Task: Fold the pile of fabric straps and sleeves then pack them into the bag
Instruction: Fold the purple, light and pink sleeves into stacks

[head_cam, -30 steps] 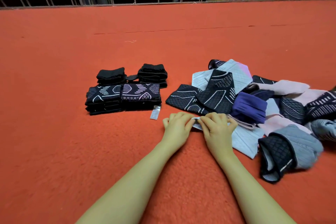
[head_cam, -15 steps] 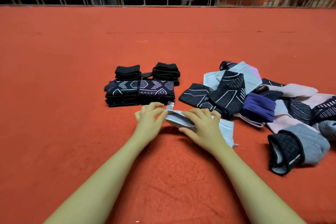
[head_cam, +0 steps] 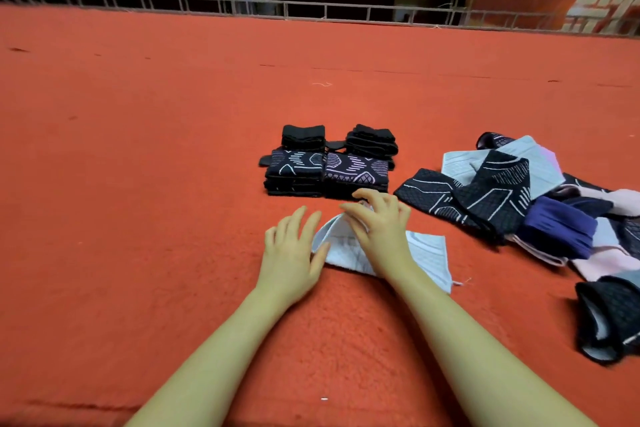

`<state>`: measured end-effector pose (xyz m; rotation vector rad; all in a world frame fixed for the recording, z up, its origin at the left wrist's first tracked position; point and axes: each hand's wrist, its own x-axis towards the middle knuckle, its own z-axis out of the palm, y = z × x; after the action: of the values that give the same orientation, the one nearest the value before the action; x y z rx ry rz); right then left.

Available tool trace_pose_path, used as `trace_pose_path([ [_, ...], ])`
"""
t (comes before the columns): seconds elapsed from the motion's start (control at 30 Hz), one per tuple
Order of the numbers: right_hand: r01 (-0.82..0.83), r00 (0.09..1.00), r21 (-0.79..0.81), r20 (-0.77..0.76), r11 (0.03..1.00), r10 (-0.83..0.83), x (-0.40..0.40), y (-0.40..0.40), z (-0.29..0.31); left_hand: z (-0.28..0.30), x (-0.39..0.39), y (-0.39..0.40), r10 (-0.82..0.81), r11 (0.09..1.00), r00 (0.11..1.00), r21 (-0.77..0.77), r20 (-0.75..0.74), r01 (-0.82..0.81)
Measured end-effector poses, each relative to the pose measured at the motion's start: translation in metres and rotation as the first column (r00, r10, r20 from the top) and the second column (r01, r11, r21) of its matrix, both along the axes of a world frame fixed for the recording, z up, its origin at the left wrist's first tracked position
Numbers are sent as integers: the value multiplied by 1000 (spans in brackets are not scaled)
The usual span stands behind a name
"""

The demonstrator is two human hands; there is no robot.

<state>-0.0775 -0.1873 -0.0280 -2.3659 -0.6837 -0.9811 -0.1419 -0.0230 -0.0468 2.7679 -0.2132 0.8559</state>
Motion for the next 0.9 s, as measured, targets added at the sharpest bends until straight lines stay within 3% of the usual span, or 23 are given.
trace_pose_path([
  [0.1,44,991,-34,-129,998,-48,-2,-5,-3,1,3,-6,-126,983,992,133,-25,128],
  [0.17,65,979,-68,-188,996,-77,-7,-19,-10,2,8,-14,-156,959,979,217,-134,183],
  [0.27,84,943,-157,-307,984,-129,-21,-44,-19,1,12,-30,-46,947,932,282,-360,156],
  [0.37,8,855,-394,-474,919,-211,-33,-58,-27,0,19,-36,18,970,809,206,-588,129],
  [0.53,-94,823,-511,-523,854,-223,-34,-58,-30,2,19,-24,-106,932,752,198,-651,304],
  [0.67,-118,848,-507,-498,854,-179,-35,-60,-31,1,23,-19,-126,899,789,268,-602,348],
  [0.77,-83,891,-458,-431,885,-139,-41,-61,-30,1,22,-22,-135,881,824,314,-550,354],
  [0.9,10,925,-423,-340,906,-169,-40,-58,-29,8,16,-24,-135,909,828,265,-544,323],
])
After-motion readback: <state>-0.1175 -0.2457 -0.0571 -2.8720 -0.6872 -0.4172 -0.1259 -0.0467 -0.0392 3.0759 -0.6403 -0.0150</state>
